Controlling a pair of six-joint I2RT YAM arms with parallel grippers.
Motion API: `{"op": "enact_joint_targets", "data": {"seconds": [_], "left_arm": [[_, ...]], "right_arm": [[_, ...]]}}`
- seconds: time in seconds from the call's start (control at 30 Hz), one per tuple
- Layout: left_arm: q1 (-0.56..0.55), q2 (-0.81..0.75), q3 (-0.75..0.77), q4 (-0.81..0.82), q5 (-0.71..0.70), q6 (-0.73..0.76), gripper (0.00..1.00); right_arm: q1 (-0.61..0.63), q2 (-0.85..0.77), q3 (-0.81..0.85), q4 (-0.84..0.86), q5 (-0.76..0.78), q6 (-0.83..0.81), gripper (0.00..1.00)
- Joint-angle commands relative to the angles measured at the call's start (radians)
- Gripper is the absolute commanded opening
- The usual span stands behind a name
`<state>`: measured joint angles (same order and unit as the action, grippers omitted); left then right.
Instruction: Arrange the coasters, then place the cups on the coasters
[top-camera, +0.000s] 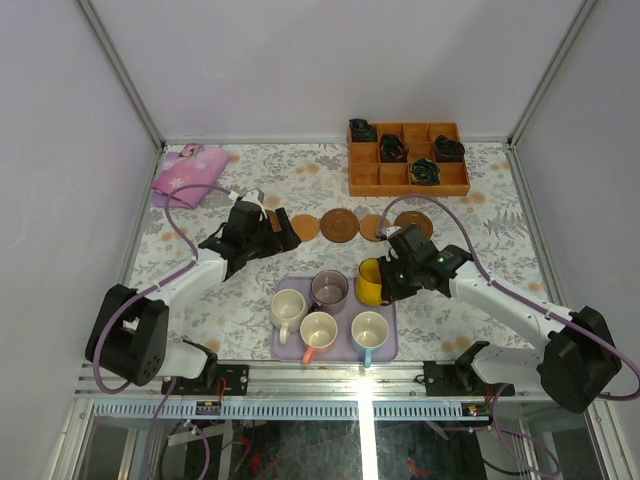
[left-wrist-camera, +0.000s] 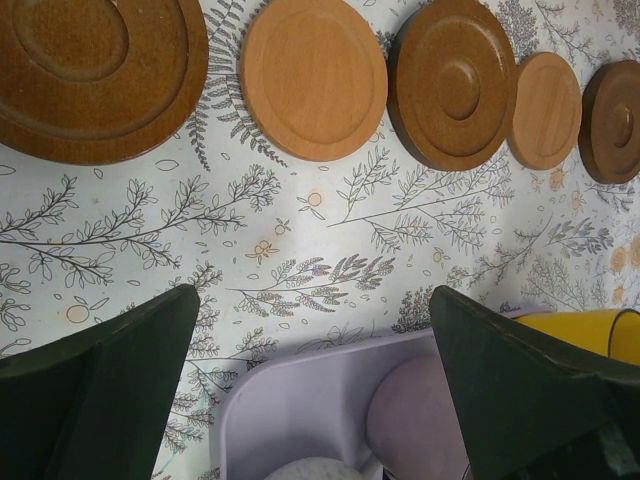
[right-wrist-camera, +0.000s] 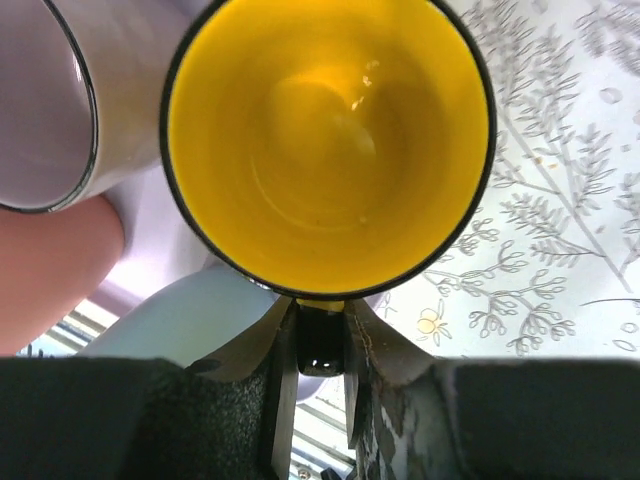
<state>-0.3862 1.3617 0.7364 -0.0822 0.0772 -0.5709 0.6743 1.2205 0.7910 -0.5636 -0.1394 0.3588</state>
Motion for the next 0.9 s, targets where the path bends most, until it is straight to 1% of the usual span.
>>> {"op": "enact_joint_targets", "data": {"seconds": [0.0, 0.17, 0.37, 0.47, 0.6, 0.7, 0.8, 0.87], "left_arm": [[-0.005, 0.015, 0.031, 0.068, -0.028, -0.01, 1.0], [-0.005, 0.034, 0.045, 0.073, -0.033, -0.009, 1.0], [-0.005, 0.056, 0.068, 0.082, -0.033, -0.009, 1.0], [-0.005, 0.066, 0.079, 0.086, -0.038, -0.007, 1.0], [-0.005, 0.084, 0.099, 0.094, -0.037, -0.006, 1.0], [-0.004, 0.101, 0.116, 0.097, -0.032, -0.003, 1.0], [-0.005, 0.113, 0.132, 0.098, -0.029, 0.002, 1.0], [-0.005, 0.119, 0.143, 0.095, -0.031, 0.007, 1.0]], "right_arm": [[0.003, -0.063, 0.082, 0.019, 0.138, -0.008, 0.0], [0.004, -0.086, 0.104, 0.058, 0.223, -0.021, 0.0], [0.004, -0.076, 0.147, 0.106, 0.315, -0.051, 0.0], [0.002, -0.063, 0.175, 0.129, 0.408, -0.094, 0.0], [-0.018, -0.027, 0.2, 0.214, 0.511, -0.178, 0.0], [-0.088, -0.001, 0.192, 0.312, 0.499, -0.211, 0.0], [-0.199, 0.022, 0.16, 0.426, 0.413, -0.206, 0.0], [-0.259, 0.051, 0.155, 0.475, 0.387, -0.21, 0.0]]}}
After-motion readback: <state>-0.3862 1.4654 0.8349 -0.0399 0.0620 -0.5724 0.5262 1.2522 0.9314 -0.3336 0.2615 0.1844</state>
